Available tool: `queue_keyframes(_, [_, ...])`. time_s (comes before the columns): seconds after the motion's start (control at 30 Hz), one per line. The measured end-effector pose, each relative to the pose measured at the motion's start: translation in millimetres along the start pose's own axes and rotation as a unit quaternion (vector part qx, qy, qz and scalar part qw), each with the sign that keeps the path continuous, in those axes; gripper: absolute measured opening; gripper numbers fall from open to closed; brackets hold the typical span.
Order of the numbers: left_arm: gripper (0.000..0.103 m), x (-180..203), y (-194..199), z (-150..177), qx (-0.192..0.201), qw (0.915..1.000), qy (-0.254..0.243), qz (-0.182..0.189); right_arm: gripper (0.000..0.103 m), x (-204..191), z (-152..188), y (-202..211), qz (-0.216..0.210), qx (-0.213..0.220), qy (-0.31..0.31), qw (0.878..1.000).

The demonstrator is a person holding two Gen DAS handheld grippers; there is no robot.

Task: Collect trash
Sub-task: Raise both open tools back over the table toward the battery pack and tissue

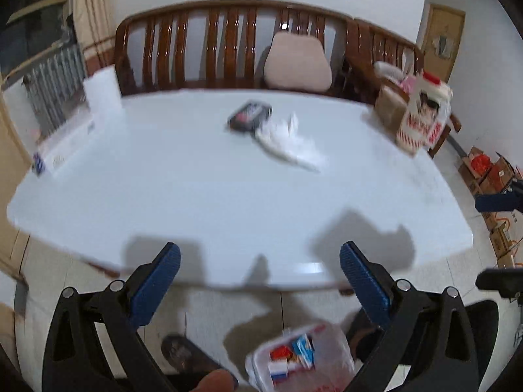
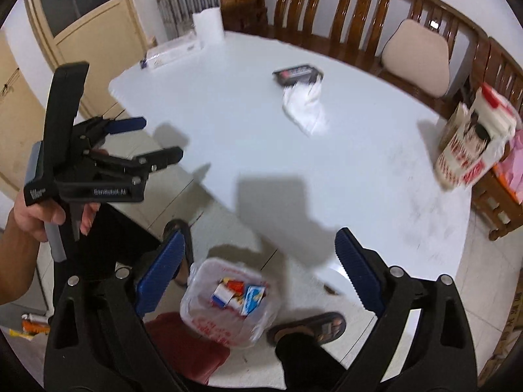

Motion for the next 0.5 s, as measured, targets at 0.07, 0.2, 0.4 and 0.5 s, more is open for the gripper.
queue_keyframes(0.07, [0.095, -4.5, -8.1, -15.9, 0.004, 1.0000, -0.002, -0.005, 0.093, 7.0, -12.6, -1.3, 0.009, 0.004, 0.000, 1.000])
queue_keyframes(0.2, [0.095, -9.0, -26.5, -49.8, 0.013, 0.9999, -0.005, 0.005, 0.093, 16.8, -35.9, -10.6, 0.017, 0.005, 0.003, 1.000])
queue_keyframes(0.4, [0.095, -10.9, -57.5, -87.7, 0.012, 0.9998, -0.012, 0.007, 0.093, 30.8, -71.7, -34.1, 0.021, 0.002, 0.004, 1.000])
queue_keyframes(0.5, [0.095, -9.1, -76.3, -102.3, 0.009, 0.9998, -0.017, 0.005, 0.093, 40.6, -85.7, -46.2, 0.022, 0.001, 0.000, 1.000])
Point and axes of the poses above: each gripper's, at about its wrist camera, not at the fingertips, and y roughly against the way its jaws point, x to its right, z to its underside, the point moved 10 cm from there along -y, roughly the way its jaws point, and after that the axes turned 12 degrees about -z, right-handed, at the moved point
